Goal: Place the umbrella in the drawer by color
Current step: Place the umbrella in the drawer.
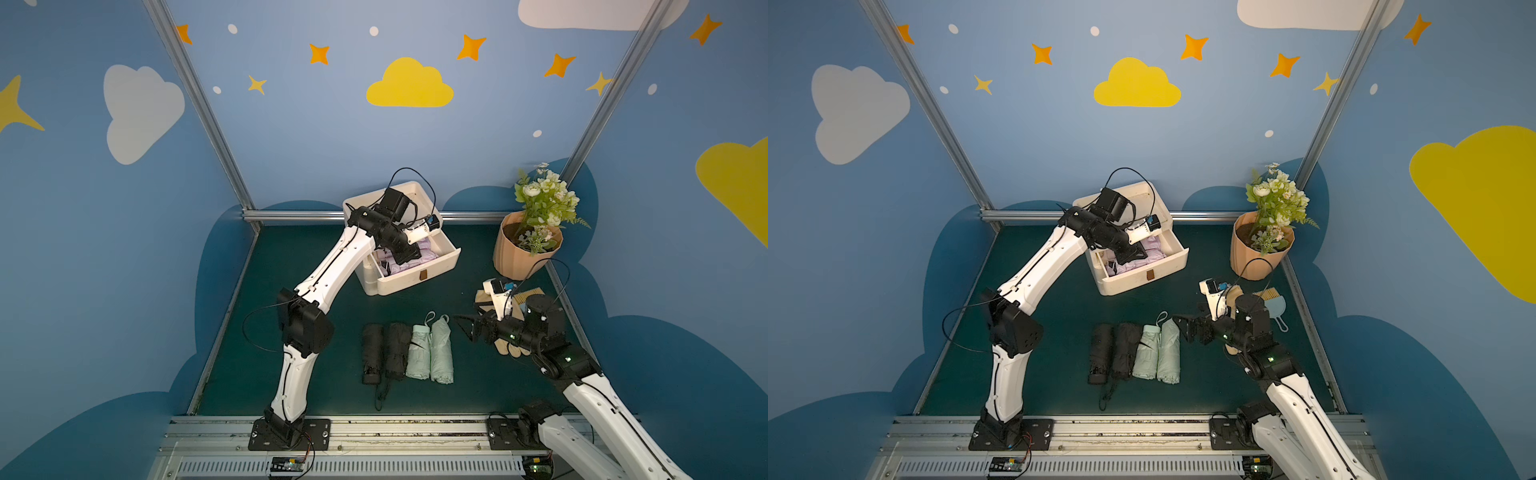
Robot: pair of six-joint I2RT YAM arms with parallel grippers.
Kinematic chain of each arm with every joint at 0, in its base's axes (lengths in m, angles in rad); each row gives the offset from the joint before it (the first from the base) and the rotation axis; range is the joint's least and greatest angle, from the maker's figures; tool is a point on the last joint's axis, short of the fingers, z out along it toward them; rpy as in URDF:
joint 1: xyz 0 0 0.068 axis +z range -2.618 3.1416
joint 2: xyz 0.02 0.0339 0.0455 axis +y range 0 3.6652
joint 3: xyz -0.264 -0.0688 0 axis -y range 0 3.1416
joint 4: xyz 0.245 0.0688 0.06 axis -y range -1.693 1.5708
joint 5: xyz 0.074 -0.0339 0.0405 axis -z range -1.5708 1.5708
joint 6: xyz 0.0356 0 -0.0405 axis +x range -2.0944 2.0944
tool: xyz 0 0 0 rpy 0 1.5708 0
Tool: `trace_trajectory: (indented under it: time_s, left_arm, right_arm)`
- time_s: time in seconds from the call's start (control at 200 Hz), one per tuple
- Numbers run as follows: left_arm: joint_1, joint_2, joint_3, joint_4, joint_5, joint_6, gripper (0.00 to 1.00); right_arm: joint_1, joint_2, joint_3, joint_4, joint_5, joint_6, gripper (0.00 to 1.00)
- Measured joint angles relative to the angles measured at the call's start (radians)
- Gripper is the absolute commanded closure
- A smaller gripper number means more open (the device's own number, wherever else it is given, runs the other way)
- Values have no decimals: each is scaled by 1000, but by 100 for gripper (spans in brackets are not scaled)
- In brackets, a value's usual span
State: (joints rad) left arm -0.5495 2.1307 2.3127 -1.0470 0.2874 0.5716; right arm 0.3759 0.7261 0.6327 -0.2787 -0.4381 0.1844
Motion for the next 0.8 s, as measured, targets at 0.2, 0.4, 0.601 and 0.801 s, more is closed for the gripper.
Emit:
trace_trajectory:
  time_s: [0.2,0.4,0.601,0.801]
  left_arm:
    - [14,-5,8,16,32,-40,70]
    - [67,-80,8,76,0,-150,58]
    - [145,-154,10,141,-282,-341,31]
    - [250,-152,-21,171,-465,-518,26]
  right_arm:
    - [-6,76,-28,143,-19,91,2]
    - [-8,283,-51,354,-64,268,5]
    - [-4,443,-5,460,-101,374,12]
    - [10,579,74,556,-145,421,15]
